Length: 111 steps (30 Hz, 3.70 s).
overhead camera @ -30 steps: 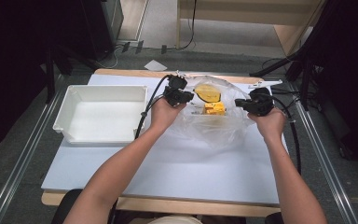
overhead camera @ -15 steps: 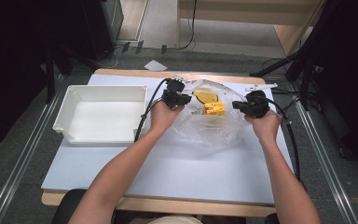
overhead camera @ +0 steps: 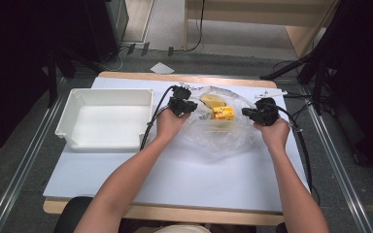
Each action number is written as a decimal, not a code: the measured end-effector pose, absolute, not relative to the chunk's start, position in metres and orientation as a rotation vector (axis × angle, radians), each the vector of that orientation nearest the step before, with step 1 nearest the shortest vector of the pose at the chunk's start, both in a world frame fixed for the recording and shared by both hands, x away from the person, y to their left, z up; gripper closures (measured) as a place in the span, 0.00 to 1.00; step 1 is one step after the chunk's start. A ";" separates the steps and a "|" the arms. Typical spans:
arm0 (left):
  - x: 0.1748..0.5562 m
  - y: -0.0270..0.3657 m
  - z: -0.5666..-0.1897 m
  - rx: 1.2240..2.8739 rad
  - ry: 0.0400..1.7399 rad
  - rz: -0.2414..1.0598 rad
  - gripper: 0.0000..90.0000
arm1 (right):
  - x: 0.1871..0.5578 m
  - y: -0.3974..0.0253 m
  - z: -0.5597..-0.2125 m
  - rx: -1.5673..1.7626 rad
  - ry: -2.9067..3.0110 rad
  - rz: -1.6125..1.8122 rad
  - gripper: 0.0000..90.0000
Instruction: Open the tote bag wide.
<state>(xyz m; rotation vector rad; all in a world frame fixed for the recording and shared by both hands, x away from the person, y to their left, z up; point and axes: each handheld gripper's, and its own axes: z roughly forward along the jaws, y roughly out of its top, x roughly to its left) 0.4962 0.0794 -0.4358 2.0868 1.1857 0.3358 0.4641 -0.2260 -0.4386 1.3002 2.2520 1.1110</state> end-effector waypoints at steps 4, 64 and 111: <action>0.496 0.079 -0.441 2.091 1.191 0.337 0.87 | 0.463 -0.226 -0.444 1.314 2.245 1.111 0.97; 0.506 0.099 -0.461 2.080 1.340 0.414 0.98 | 0.437 -0.311 -0.482 1.526 2.079 0.897 1.00; 0.489 0.094 -0.411 2.043 1.202 0.349 0.88 | 0.418 -0.334 -0.426 1.476 2.003 1.003 1.00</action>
